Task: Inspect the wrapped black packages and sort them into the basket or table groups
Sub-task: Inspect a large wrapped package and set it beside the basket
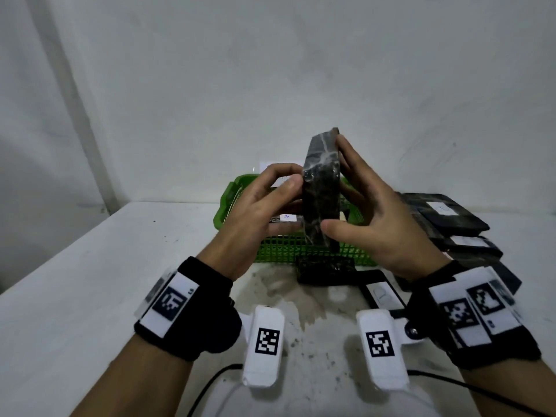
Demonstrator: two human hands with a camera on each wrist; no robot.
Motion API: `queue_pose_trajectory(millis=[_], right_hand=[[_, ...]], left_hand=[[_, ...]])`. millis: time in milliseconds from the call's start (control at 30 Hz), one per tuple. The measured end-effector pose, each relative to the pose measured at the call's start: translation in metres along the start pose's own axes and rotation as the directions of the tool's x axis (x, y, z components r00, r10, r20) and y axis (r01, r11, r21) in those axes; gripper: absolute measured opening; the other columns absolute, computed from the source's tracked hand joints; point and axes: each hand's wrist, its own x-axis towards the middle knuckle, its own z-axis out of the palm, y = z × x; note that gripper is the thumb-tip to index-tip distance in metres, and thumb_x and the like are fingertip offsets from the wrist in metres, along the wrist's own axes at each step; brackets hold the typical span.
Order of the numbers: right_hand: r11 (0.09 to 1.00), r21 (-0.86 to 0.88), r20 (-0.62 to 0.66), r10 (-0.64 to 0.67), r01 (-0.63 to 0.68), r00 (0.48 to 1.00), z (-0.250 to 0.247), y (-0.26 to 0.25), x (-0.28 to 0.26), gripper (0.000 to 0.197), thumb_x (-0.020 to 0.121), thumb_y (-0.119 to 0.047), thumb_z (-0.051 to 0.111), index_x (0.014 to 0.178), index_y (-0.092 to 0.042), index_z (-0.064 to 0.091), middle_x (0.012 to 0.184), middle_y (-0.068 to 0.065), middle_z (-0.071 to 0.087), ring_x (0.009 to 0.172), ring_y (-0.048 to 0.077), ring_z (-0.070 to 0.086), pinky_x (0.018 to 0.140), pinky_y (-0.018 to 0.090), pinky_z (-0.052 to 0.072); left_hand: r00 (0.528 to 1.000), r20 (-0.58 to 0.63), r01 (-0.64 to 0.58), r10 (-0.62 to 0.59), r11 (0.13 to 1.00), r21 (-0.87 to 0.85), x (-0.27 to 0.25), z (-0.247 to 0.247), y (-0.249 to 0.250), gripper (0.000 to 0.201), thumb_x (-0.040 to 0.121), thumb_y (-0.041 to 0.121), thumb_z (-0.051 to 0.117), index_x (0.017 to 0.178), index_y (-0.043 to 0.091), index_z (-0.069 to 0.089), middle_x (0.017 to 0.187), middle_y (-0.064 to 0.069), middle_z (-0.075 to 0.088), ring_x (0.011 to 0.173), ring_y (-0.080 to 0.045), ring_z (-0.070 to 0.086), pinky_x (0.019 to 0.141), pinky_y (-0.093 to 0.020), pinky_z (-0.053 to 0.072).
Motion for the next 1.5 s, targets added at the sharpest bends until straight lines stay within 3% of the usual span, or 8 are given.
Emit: queue_pose_trajectory(millis=[133,367,500,633,867,1100,1367,1500], right_hand=[[0.999,-0.004,0.002,-0.040,0.040,0.999,0.002,0.002,-0.002,0.103,0.080,-0.004,0.070,0.161,-0.035,0.014,0.157,-0.022,0.039,0.143,-0.002,0.039,0.110,0.031,0.046],[0.988,0.120,0.225,0.064,-0.093,0.972,-0.009,0.005,-0.004,0.086,0.087,-0.027,0.071,0.158,-0.038,0.022,0.156,-0.021,0.041,0.141,-0.001,0.043,0.107,0.023,0.046],[0.960,0.226,0.033,0.163,-0.166,0.986,-0.007,0.000,0.002,0.067,0.083,-0.063,0.058,0.143,-0.033,0.052,0.143,-0.015,0.059,0.133,0.009,0.055,0.104,0.056,0.050],[0.905,0.316,-0.041,0.313,-0.285,0.949,-0.009,0.002,0.007,0.085,0.068,-0.078,0.069,0.132,-0.024,0.059,0.128,0.002,0.069,0.120,0.023,0.065,0.100,0.061,0.051],[0.815,0.497,-0.040,0.364,-0.298,0.930,-0.018,0.008,0.006,0.077,0.071,-0.020,0.072,0.142,-0.021,0.040,0.123,0.009,0.071,0.101,0.026,0.072,0.078,0.044,0.059],[0.900,0.388,-0.107,0.257,-0.198,0.960,0.000,0.011,0.009,0.099,0.062,-0.026,0.077,0.147,-0.032,0.027,0.147,0.005,0.048,0.114,0.025,0.068,0.082,0.036,0.059],[0.848,0.465,-0.056,0.315,-0.254,0.947,-0.014,-0.004,0.007,0.116,0.054,-0.076,0.081,0.147,-0.019,0.045,0.134,0.013,0.062,0.119,0.030,0.064,0.103,0.057,0.050],[0.791,0.545,0.061,0.293,-0.278,0.954,-0.024,-0.010,0.000,0.066,0.066,-0.075,0.067,0.115,-0.032,0.074,0.119,0.005,0.071,0.121,0.031,0.061,0.097,0.052,0.051]], left_hand=[[1.000,-0.022,0.009,-0.008,0.999,0.036,0.001,0.001,0.002,0.031,0.094,0.045,0.059,0.109,0.019,0.064,0.107,-0.002,0.074,0.102,-0.019,0.071,0.097,-0.052,0.054],[0.981,0.062,0.192,-0.184,0.967,-0.169,0.004,0.002,-0.005,0.038,0.076,0.029,0.070,0.107,0.016,0.052,0.090,0.000,0.071,0.089,-0.023,0.071,0.081,-0.044,0.061],[0.982,0.124,0.166,-0.140,0.959,-0.228,0.006,0.003,-0.009,0.038,0.077,0.022,0.069,0.109,0.016,0.049,0.090,0.003,0.069,0.090,-0.018,0.067,0.079,-0.043,0.058],[0.989,0.147,0.033,-0.007,0.984,-0.175,0.003,0.006,-0.017,0.039,0.077,0.000,0.068,0.107,0.014,0.047,0.106,0.006,0.074,0.099,-0.021,0.071,0.090,-0.047,0.058],[0.983,0.172,-0.048,0.064,0.994,-0.094,0.000,0.011,-0.019,0.041,0.083,0.003,0.067,0.119,0.013,0.051,0.146,0.004,0.054,0.130,-0.023,0.057,0.102,-0.050,0.051],[0.984,0.097,0.142,-0.147,0.988,0.062,0.003,0.014,-0.017,0.083,0.066,0.050,0.079,0.139,0.031,0.046,0.134,0.007,0.060,0.114,-0.012,0.067,0.091,-0.047,0.058],[0.953,0.259,0.121,-0.155,0.983,0.141,0.002,0.000,-0.015,0.094,0.069,0.012,0.082,0.149,0.030,0.037,0.145,0.010,0.053,0.124,-0.014,0.061,0.101,-0.039,0.053],[0.942,0.316,0.040,-0.116,0.971,0.236,0.001,-0.009,-0.016,0.102,0.067,-0.003,0.083,0.144,0.044,0.036,0.144,0.029,0.045,0.134,0.005,0.045,0.103,-0.029,0.051]])
